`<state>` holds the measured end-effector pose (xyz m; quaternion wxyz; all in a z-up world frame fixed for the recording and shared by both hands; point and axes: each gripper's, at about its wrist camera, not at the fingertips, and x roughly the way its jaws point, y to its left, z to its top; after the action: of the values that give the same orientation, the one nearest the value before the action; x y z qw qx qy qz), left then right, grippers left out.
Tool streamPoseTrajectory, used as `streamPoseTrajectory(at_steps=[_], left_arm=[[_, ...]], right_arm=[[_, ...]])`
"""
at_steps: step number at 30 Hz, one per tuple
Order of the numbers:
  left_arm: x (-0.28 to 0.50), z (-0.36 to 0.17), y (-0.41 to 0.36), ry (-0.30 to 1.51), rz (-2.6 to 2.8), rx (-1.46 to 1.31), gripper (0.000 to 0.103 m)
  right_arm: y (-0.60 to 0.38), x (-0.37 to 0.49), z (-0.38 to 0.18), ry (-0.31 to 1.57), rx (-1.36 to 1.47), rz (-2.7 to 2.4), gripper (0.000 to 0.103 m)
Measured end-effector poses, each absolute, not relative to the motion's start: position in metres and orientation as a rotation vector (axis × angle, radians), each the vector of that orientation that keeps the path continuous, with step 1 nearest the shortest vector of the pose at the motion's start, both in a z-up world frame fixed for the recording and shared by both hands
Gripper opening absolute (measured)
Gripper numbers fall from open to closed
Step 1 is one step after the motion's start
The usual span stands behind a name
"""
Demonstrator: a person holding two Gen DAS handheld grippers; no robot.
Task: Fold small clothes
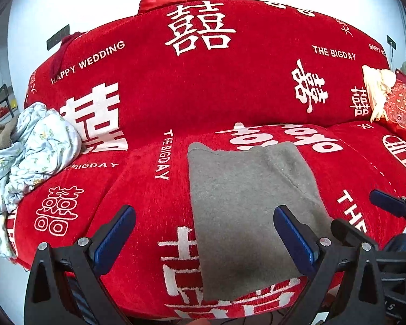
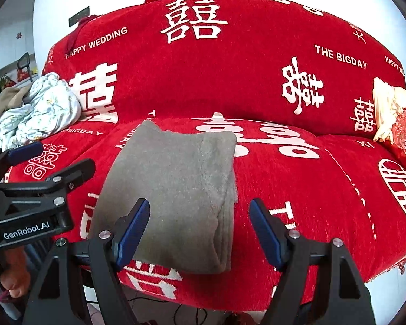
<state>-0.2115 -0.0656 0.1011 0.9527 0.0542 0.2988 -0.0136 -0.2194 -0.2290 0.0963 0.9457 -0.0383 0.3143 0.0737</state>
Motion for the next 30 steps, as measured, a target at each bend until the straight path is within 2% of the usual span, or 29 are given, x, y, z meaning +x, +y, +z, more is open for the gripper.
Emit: streamPoseTrajectory(at_steps=[30], left_arm=[[-0.223, 0.100, -0.058, 0.604, -0.043, 0.085, 0.102]], right_arm=[[-0.210, -0.232, 0.099, 0.622, -0.124, 0.171, 0.079]])
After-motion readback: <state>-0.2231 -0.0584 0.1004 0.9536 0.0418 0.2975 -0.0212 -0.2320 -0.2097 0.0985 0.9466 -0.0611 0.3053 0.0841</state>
